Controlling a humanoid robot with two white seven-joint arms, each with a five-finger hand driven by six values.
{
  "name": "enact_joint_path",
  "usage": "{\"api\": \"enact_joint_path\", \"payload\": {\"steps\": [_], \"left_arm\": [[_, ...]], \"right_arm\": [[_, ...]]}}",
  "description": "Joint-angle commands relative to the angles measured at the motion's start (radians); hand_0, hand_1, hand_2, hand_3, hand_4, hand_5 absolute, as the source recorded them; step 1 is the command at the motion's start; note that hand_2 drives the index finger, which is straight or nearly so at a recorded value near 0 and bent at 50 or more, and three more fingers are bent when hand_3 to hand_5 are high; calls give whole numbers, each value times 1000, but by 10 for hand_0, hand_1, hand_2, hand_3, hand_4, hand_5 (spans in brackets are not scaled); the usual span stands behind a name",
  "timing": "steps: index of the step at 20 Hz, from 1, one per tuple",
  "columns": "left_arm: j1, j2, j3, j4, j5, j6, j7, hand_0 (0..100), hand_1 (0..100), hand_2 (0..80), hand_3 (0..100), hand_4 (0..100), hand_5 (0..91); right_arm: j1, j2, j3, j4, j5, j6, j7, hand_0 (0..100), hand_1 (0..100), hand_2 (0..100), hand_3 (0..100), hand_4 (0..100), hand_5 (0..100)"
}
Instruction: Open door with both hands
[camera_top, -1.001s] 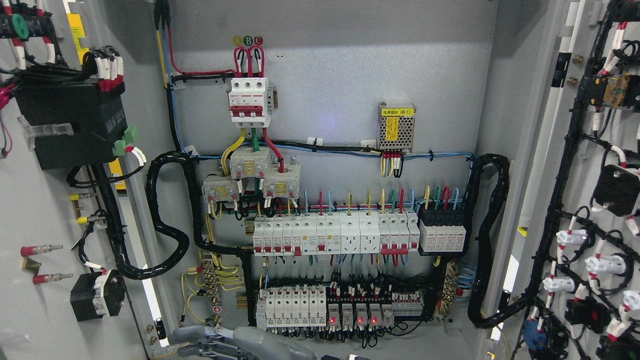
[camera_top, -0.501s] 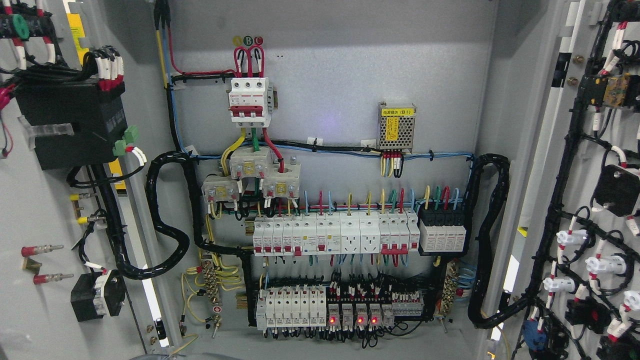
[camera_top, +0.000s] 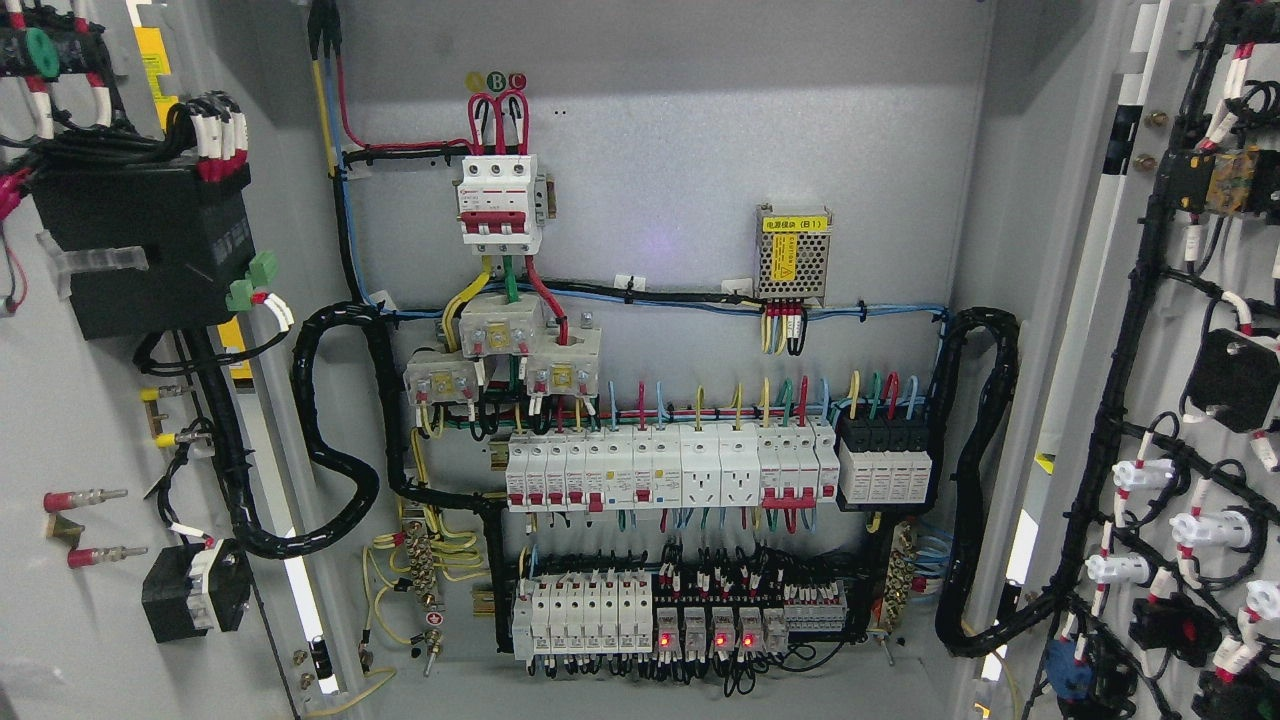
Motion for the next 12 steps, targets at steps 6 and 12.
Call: {"api": "enact_joint_path", "payload": {"steps": [6,12], "left_arm": [[0,0,0,0,0,0,0,0,0,0,0,0,0],[0,0,0,2,0,0,0,0,0,0,0,0,0]], "right_arm": [[-41,16,109,7,0,1,-3,215,0,0,0,0,0],[-50,17,132,13,0,1,-4,215,0,0,0,0,0]]}}
